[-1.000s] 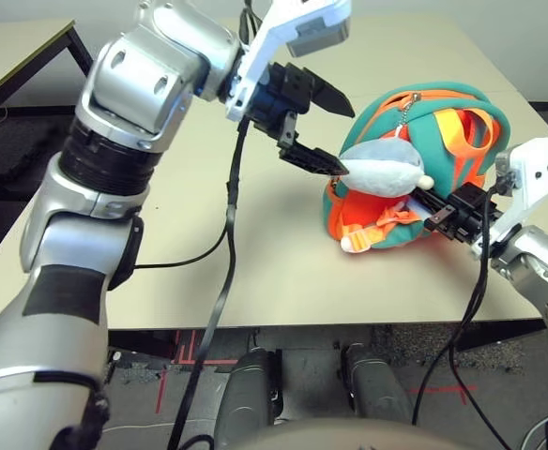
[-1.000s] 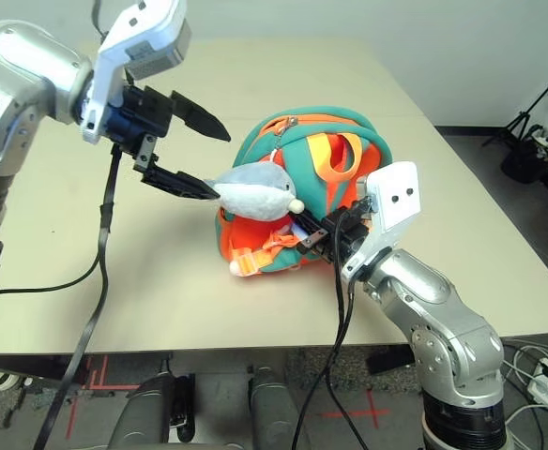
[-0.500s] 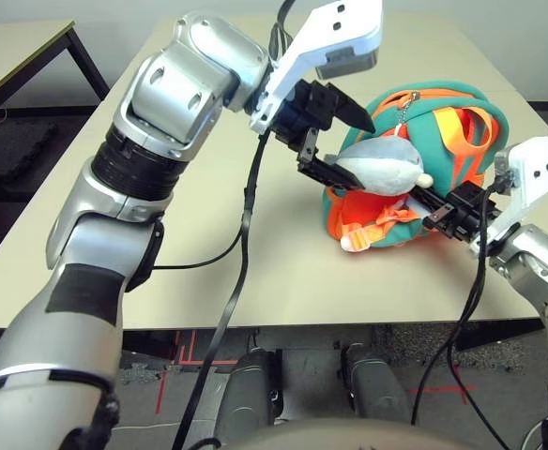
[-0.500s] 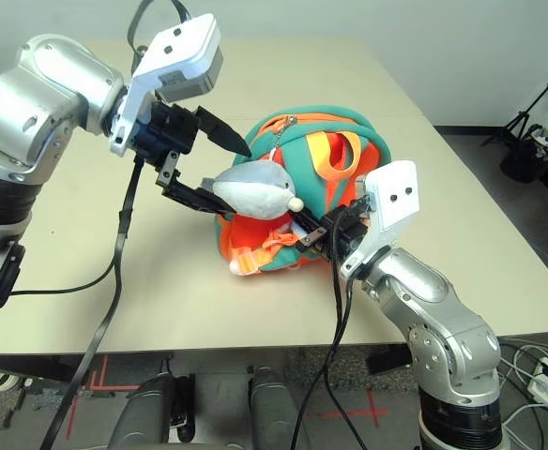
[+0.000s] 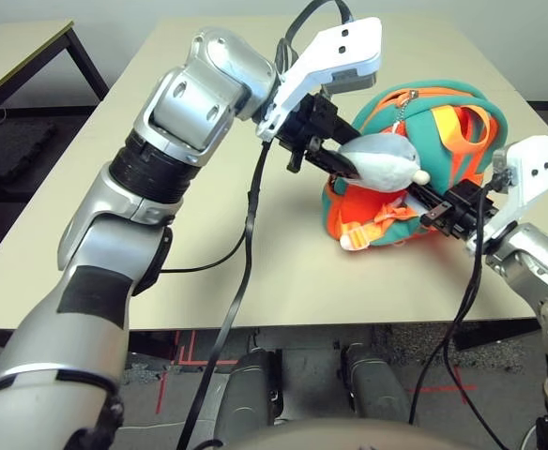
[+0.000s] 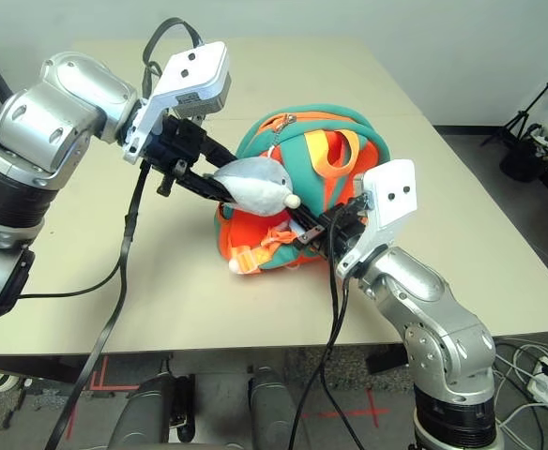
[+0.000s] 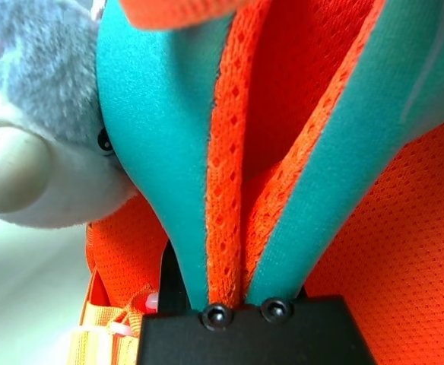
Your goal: Put the pencil case into the backpack and zip it.
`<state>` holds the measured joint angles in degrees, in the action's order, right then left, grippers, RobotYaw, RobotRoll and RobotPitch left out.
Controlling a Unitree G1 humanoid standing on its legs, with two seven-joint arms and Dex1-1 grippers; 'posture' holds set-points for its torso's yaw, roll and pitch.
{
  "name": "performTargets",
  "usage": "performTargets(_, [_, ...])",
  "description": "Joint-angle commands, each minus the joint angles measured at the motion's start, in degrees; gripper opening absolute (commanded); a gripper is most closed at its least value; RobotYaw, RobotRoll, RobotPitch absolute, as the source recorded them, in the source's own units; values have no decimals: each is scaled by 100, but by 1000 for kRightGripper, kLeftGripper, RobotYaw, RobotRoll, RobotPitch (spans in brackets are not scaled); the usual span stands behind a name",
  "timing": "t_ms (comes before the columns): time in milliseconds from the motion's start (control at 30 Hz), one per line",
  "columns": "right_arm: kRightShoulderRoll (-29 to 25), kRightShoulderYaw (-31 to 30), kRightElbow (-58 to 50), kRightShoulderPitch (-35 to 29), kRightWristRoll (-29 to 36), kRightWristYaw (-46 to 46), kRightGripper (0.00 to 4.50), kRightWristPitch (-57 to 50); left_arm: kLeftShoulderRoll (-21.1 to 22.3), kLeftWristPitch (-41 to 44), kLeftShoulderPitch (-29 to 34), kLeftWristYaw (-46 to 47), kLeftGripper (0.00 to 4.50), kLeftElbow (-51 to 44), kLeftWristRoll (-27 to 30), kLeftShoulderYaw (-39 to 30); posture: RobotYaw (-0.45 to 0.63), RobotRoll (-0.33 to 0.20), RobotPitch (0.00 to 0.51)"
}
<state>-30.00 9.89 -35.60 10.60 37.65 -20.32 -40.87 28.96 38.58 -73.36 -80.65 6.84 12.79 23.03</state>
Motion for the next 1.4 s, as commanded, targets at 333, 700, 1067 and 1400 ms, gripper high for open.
performTargets(333, [100, -99, 5, 12, -54, 32, 131, 13, -5, 1065, -303, 1258, 108, 862, 783, -1789, -157, 0, 97])
performTargets(700, [105, -97, 37, 6, -64, -1, 131, 9, 411, 2946, 258, 1775, 108, 431, 1773, -2446, -148, 0, 103])
performTargets(1067, [98, -60, 26, -49, -68, -7, 131, 23, 551, 4807, 1435, 2464, 108, -891, 3173, -3242, -152, 0, 102])
performTargets(1400, [82, -44, 81, -32, -85, -47, 131, 44, 1367, 4505, 2547, 2449, 108, -629, 3187, -2890, -145, 0, 104])
